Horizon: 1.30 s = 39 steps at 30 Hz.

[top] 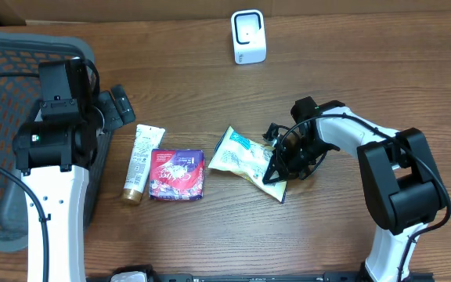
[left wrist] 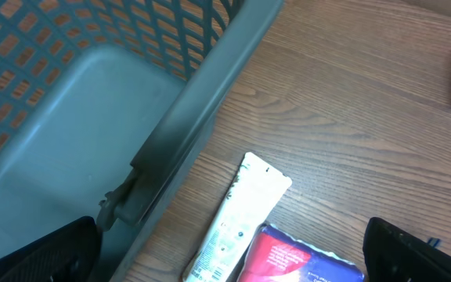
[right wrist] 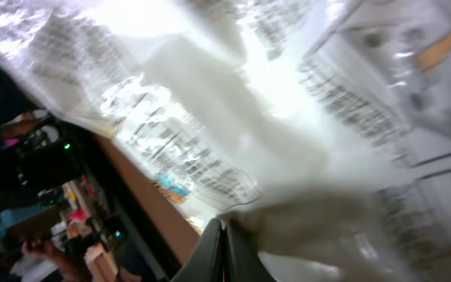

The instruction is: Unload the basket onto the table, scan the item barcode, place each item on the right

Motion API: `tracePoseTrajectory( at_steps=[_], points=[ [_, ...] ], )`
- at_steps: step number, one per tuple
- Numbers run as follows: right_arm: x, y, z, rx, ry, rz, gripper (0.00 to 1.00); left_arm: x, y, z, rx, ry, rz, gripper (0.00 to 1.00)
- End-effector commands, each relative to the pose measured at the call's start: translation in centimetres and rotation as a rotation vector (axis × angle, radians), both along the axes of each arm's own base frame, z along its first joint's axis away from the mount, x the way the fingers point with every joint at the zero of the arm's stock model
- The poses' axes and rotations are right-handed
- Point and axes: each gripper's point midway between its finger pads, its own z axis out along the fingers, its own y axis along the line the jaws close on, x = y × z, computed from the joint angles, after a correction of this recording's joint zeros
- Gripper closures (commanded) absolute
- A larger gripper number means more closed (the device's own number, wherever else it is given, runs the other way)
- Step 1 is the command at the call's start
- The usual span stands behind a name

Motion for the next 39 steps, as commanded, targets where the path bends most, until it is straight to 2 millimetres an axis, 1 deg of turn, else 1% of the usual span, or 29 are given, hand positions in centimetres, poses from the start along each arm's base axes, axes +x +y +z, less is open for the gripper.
tracePoseTrajectory(
  at_steps=[1, 3, 4, 7, 9, 11, 12, 14, 15, 17, 18, 19, 20, 21, 22, 23, 25, 27, 28, 29, 30, 31, 32, 33, 34, 35, 37, 38, 39],
  points=[
    [1.0, -2.5, -3.7, -0.251, 0.016, -0.089, 0.96, -0.1, -1.0, 0.3, -0.051, -0.008, -0.027, 0.00],
    [1.7, -4.0, -5.4, -0.371, 0.005, -0.129, 0.96, -0.2, -1.0, 0.2, -0.051, -0.003, -0.026, 0.00],
    [1.9, -4.5, -5.9, -0.397, 0.004, -0.140, 0.96, -0.3, -1.0, 0.2, -0.051, 0.001, -0.026, 0.00],
    [2.4, -4.7, -6.6, -0.392, -0.009, -0.145, 0.96, -0.5, -1.0, 0.1, -0.051, 0.009, -0.026, 0.00],
    [3.2, -5.6, -7.0, -0.423, -0.040, -0.156, 0.96, -0.5, -1.0, 0.1, -0.051, 0.009, -0.026, 0.00],
    [4.0, -6.4, -6.9, -0.450, -0.058, -0.170, 0.96, -0.5, -1.0, 0.1, -0.051, 0.009, -0.026, 0.00],
    [4.9, -6.8, -5.9, -0.442, -0.080, -0.169, 0.96, -0.4, -1.0, 0.1, -0.051, 0.008, -0.026, 0.00],
    [6.0, -6.7, -3.8, -0.421, -0.103, -0.185, 0.96, -0.4, -1.0, 0.1, -0.051, 0.008, -0.026, 0.00],
    [6.4, -6.4, -2.6, -0.399, -0.110, -0.193, 0.96, -0.4, -1.0, 0.1, -0.051, 0.008, -0.026, 0.00],
    [7.0, -5.4, 0.5, -0.327, -0.127, -0.199, 0.96, -0.4, -1.0, 0.1, -0.051, 0.009, -0.026, 0.00],
    [7.0, -4.8, 2.4, -0.279, -0.137, -0.192, 0.90, -0.4, -1.0, 0.1, -0.051, 0.009, -0.026, 0.00],
    [7.1, -4.3, 4.0, -0.245, -0.144, -0.195, 0.79, -0.4, -1.0, 0.1, -0.051, 0.008, -0.026, 0.00],
    [7.1, -3.9, 5.4, -0.216, -0.151, -0.199, 0.62, -0.4, -1.0, 0.1, -0.051, 0.008, -0.026, 0.00],
    [7.1, -3.7, 6.8, -0.194, -0.160, -0.203, 0.50, -0.4, -1.0, 0.1, -0.052, 0.008, -0.026, 0.00],
    [7.0, -3.7, 7.7, -0.184, -0.169, -0.205, 0.22, -0.4, -1.0, 0.1, -0.053, 0.008, -0.025, 0.00],
    [6.9, -3.8, 8.6, -0.181, -0.178, -0.208, 0.09, -0.4, -1.0, 0.0, -0.055, 0.008, -0.024, 0.00],
    [6.4, -4.2, 9.8, -0.178, -0.179, -0.219, 0.06, -0.4, -1.5, 0.0, -0.078, 0.006, -0.042, 0.00],
    [6.2, -4.7, 10.2, -0.182, -0.173, -0.233, 0.07, -0.2, -2.8, 0.0, -0.134, 0.000, -0.090, 0.00],
    [6.3, -5.0, 10.2, -0.184, -0.169, -0.243, 0.12, 0.0, -3.8, 0.0, -0.178, -0.005, -0.125, 0.00],
    [6.5, -5.4, 10.2, -0.186, -0.167, -0.254, 0.20, 0.1, -4.8, 0.1, -0.229, -0.011, -0.164, 0.00],
    [6.7, -5.9, 10.1, -0.191, -0.167, -0.266, 0.30, 0.2, -6.0, 0.2, -0.282, -0.016, -0.204, 0.00],
    [7.0, -6.4, 9.9, -0.200, -0.173, -0.280, 0.45, 0.2, -7.1, 0.2, -0.334, -0.015, -0.241, 0.00],
    [7.2, -6.9, 9.8, -0.208, -0.176, -0.289, 0.62, 0.1, -7.9, 0.2, -0.376, -0.010, -0.270, 0.00],
    [7.5, -7.7, 9.6, -0.223, -0.178, -0.307, 0.78, 0.2, -8.5, 0.2, -0.406, -0.008, -0.290, 0.00],
    [7.8, -8.5, 9.6, -0.235, -0.176, -0.326, 0.90, 0.3, -8.7, 0.1, -0.416, -0.004, -0.295, 0.00],
    [8.1, -9.4, 9.5, -0.244, -0.173, -0.350, 0.96, 0.3, -8.7, -0.1, -0.421, 0.003, -0.296, 0.00],
    [8.6, -11.5, 9.5, -0.248, -0.173, -0.394, 0.96, 0.5, -9.0, -0.6, -0.440, 0.020, -0.303, 0.00],
    [8.9, -12.4, 9.5, -0.250, -0.171, -0.419, 0.96, 0.5, -9.4, -0.7, -0.460, 0.027, -0.317, 0.00],
    [9.2, -13.5, 9.5, -0.248, -0.165, -0.452, 0.96, 0.6, -10.3, -0.8, -0.491, 0.036, -0.344, 0.00]
  ],
)
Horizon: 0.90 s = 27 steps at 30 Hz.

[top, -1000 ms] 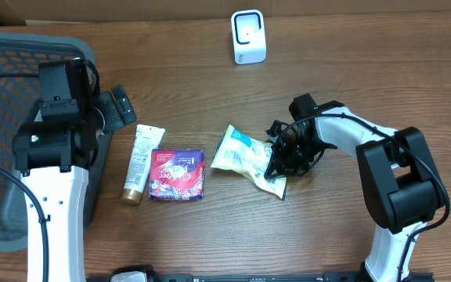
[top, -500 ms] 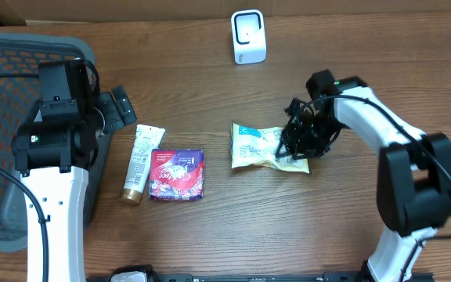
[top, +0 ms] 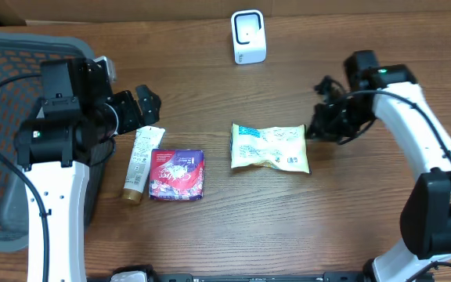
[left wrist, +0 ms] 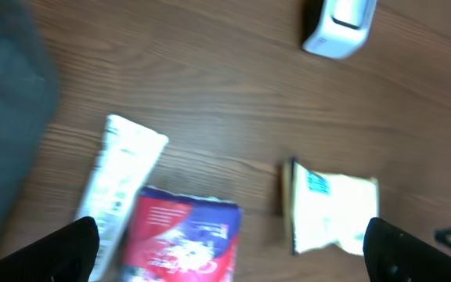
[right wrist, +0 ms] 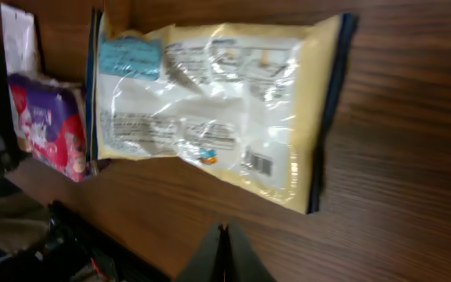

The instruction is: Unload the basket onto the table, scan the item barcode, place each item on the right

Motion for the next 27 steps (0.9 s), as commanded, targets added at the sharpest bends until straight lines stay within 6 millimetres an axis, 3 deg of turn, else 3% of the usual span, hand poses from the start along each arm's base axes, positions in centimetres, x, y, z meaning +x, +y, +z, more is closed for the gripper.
tracePoseTrajectory(
  at_steps=[1, 2, 3, 8, 12, 16, 17, 18, 20, 21, 23, 27],
  points=[
    [1.0, -3.7, 0.0, 0.003, -0.010, -0.091, 0.96, 0.2, -3.5, -0.3, -0.151, 0.032, -0.110, 0.14],
    [1.1, -4.5, 0.0, 0.022, -0.006, -0.122, 0.96, 0.2, -4.7, -0.5, -0.188, 0.043, -0.146, 0.80],
    [1.1, -5.2, 0.0, 0.042, -0.008, -0.136, 0.96, 0.2, -5.8, -0.8, -0.226, 0.068, -0.160, 0.96],
    [0.4, -6.7, -0.8, 0.097, 0.029, -0.205, 0.96, 1.1, -11.0, -3.8, -0.279, 0.182, -0.218, 0.96],
    [0.3, -6.0, -1.9, 0.154, 0.025, -0.215, 0.96, 2.5, -17.8, -6.5, -0.307, 0.201, -0.351, 0.96],
    [0.3, -5.6, -3.3, 0.180, 0.010, -0.229, 0.96, 3.1, -22.4, -10.6, -0.315, 0.268, -0.400, 0.96],
    [0.6, -5.8, -3.7, 0.180, 0.007, -0.255, 0.89, 3.2, -23.0, -12.1, -0.314, 0.299, -0.399, 0.96],
    [1.0, -5.9, -3.9, 0.180, -0.004, -0.271, 0.75, 3.3, -23.3, -13.2, -0.314, 0.325, -0.391, 0.96],
    [2.2, -6.1, -4.2, 0.188, -0.057, -0.281, 0.31, 3.3, -23.5, -15.8, -0.308, 0.393, -0.371, 0.96],
    [2.7, -6.0, -4.1, 0.202, -0.072, -0.286, 0.26, 3.2, -23.6, -17.1, -0.304, 0.426, -0.364, 0.96],
    [3.7, -5.5, -3.6, 0.259, -0.114, -0.280, 0.00, 3.0, -23.6, -19.0, -0.300, 0.474, -0.356, 0.96],
    [5.2, -4.7, -4.7, 0.275, -0.130, -0.284, 0.00, 2.9, -23.5, -20.9, -0.287, 0.512, -0.351, 0.96]
  ],
)
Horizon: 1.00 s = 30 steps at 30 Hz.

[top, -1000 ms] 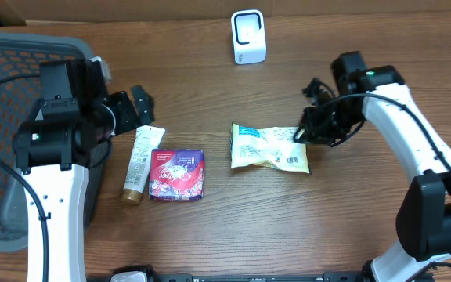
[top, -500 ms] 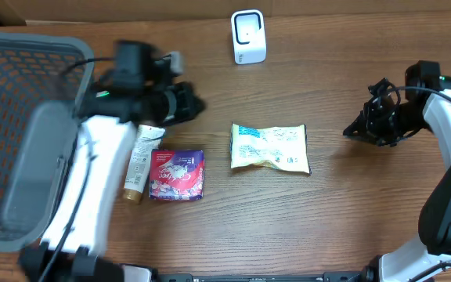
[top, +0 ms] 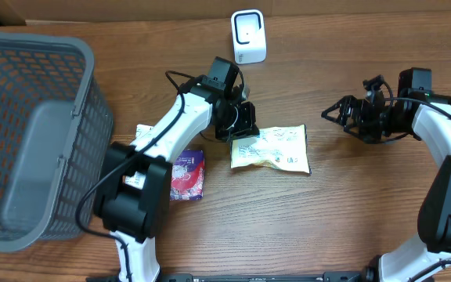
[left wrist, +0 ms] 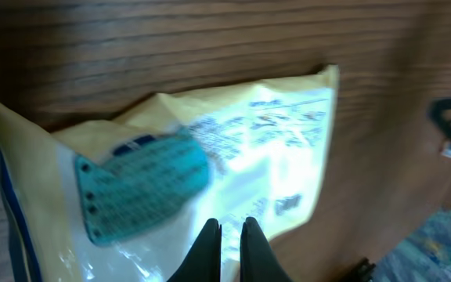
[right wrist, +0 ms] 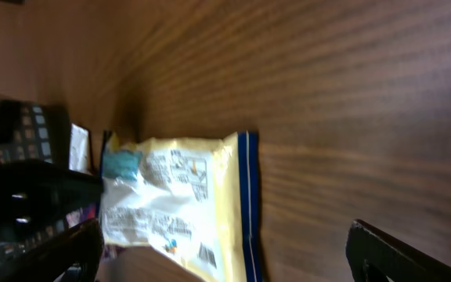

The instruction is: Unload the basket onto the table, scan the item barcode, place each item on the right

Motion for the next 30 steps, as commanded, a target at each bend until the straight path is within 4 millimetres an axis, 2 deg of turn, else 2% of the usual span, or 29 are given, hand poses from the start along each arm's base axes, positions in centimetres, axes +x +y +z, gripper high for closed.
tracePoseTrajectory(
  at_steps=[1, 6, 12, 18, 26, 30],
  points=[
    [0.1, 1.4, -1.6, 0.067, 0.063, -0.003, 0.00, -0.1, 0.0, -0.5, -0.006, 0.023, 0.008, 0.96],
    [-1.1, 3.4, -5.6, 0.077, 0.160, 0.061, 0.00, 0.1, 0.7, -0.9, 0.037, 0.013, 0.016, 0.96],
    [-1.6, 3.9, -5.9, 0.085, 0.163, 0.096, 0.00, 0.3, 2.1, -1.7, 0.120, 0.000, 0.035, 0.96],
    [-2.0, 4.3, -6.3, 0.087, 0.182, 0.111, 0.00, 0.4, 2.2, -1.7, 0.128, -0.008, 0.031, 0.96],
    [-3.1, 7.5, -8.8, 0.082, 0.216, 0.204, 0.00, 0.6, 2.5, -1.9, 0.150, -0.018, 0.037, 0.96],
    [-3.4, 8.5, -10.0, 0.079, 0.226, 0.231, 0.00, 0.5, 2.9, -2.3, 0.171, -0.017, 0.042, 0.96]
  ],
)
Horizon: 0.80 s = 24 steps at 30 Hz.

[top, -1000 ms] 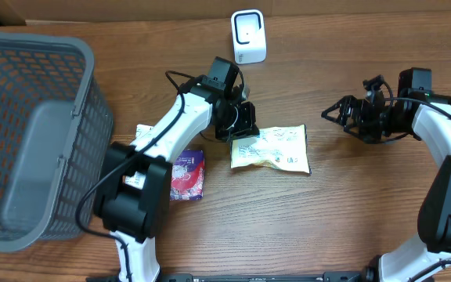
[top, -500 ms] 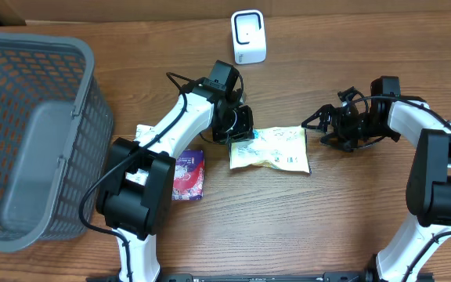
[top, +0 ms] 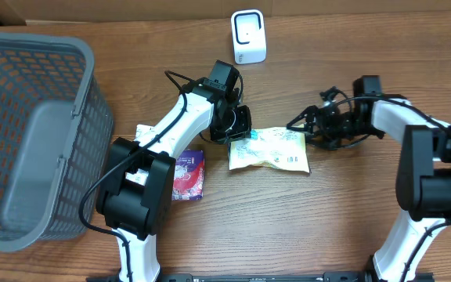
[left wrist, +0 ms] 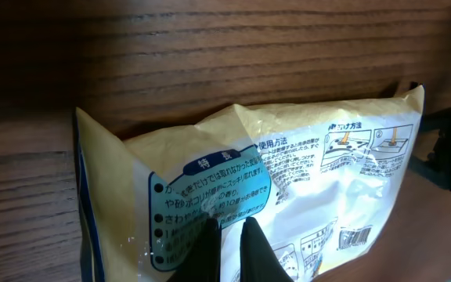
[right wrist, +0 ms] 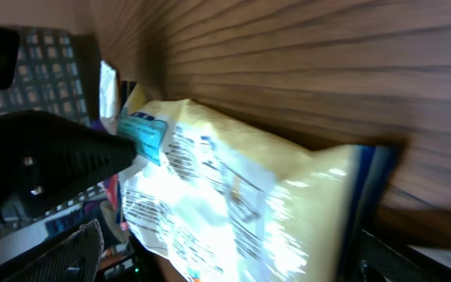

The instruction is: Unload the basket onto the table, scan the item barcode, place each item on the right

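A yellow-and-white snack bag (top: pixel 271 149) lies flat on the table, printed back up. Its barcode (left wrist: pixel 356 236) shows near the far right corner in the left wrist view. My left gripper (top: pixel 237 128) is shut, and its fingertips (left wrist: pixel 210 239) press on the teal label at the bag's left end (left wrist: pixel 210 188). My right gripper (top: pixel 303 129) stands open at the bag's right end (right wrist: pixel 288 204); its fingers (right wrist: pixel 77 251) are spread wide on either side. The white scanner (top: pixel 248 37) stands upright at the back of the table.
A grey mesh basket (top: pixel 30 125) fills the left side. A red pouch (top: pixel 186 174) and a white tube (top: pixel 142 130) lie left of the bag, partly under my left arm. Cardboard runs along the back edge of the wooden table (top: pixel 351 227).
My right gripper, still open, has moved left from clear of the bag to its right end. The left gripper stays shut on the bag's left end. The bag has shifted slightly left.
My right gripper was shut on the tilted bag while the left arm stood by the basket. Then the bag lay flat, back up, with the right gripper off to its right. Then the left gripper was shut at the bag's left end. Now the open right gripper is at the other end.
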Motion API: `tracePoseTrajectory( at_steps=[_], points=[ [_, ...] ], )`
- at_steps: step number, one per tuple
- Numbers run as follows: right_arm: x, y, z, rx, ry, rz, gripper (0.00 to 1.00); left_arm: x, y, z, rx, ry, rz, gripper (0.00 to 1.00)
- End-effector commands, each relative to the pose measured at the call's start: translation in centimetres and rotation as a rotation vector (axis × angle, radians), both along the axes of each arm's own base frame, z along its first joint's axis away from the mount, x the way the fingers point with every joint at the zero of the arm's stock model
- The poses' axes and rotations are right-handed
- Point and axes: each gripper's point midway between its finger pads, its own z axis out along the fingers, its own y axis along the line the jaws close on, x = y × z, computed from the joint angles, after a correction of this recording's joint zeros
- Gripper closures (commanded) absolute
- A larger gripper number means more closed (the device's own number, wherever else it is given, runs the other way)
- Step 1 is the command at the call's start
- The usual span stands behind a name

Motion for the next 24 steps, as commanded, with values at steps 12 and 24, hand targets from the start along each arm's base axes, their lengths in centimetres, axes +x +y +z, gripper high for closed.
tracePoseTrajectory(
  at_steps=[12, 24],
  points=[
    [-2.1, -2.7, -7.4, -0.254, 0.127, 0.012, 0.00, -0.1, 1.5, -1.3, 0.071, -0.007, 0.019, 0.96],
    [-0.8, -9.0, 1.0, -0.053, 0.244, -0.215, 0.00, -4.4, 1.8, -3.6, 0.102, 0.360, 0.537, 0.96]
  ],
)
